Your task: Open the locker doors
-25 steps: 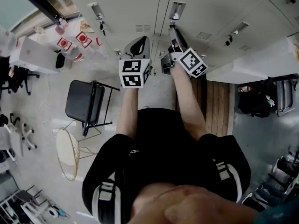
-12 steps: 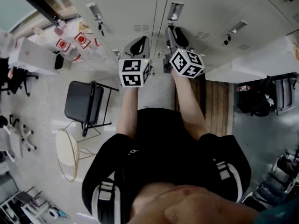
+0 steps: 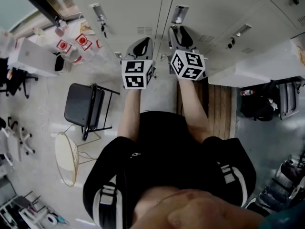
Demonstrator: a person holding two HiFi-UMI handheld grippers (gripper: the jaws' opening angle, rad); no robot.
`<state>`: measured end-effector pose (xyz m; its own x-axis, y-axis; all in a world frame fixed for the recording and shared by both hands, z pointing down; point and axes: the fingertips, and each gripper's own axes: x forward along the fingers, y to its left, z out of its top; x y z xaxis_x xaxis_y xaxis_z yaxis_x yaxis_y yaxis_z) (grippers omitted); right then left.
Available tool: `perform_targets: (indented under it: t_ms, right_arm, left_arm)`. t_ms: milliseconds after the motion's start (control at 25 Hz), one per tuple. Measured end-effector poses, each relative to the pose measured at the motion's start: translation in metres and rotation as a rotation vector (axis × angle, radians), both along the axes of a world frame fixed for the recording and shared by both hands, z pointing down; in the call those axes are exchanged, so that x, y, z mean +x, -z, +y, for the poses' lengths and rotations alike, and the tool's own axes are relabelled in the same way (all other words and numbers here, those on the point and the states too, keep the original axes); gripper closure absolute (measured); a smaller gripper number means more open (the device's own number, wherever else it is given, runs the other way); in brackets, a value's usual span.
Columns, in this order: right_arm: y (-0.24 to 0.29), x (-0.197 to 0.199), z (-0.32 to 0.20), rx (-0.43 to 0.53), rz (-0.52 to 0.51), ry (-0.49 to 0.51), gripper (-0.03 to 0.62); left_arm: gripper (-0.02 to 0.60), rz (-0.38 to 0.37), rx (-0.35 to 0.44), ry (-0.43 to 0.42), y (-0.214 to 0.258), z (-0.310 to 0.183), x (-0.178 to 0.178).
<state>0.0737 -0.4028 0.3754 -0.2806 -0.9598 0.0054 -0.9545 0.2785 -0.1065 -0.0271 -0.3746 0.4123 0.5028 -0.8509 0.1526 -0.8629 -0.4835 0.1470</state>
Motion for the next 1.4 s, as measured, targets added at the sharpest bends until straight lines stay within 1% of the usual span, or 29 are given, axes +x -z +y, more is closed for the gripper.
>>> perform_targets:
  t_ms: [200, 600, 840, 1280, 1400]
  right_arm:
    - [0.006, -0.005, -0.002, 0.011, 0.074, 0.001, 0.427]
    - [0.015, -0.010, -0.012, 0.023, 0.148, -0.003, 0.428]
    - [0.020, -0.014, -0.018, 0.029, 0.178, -0.007, 0.428]
    - [0.016, -0.022, -0.025, 0.007, 0.203, -0.015, 0.429]
    - [0.014, -0.019, -0.025, -0.003, 0.208, -0.036, 0.447]
  left_arm:
    - [0.571, 0.007, 0.002, 0.007, 0.000, -0.003, -0.002]
    - [0.571, 0.011, 0.006, 0.033, 0.002, -0.009, -0.013]
    - [0.571, 0.014, 0.011, 0.046, 0.004, -0.013, -0.020]
    - [0.571, 0.017, 0.002, 0.065, 0.001, -0.018, -0.030]
    - [0.571, 0.014, -0.005, 0.065, -0.001, -0.017, -0.032]
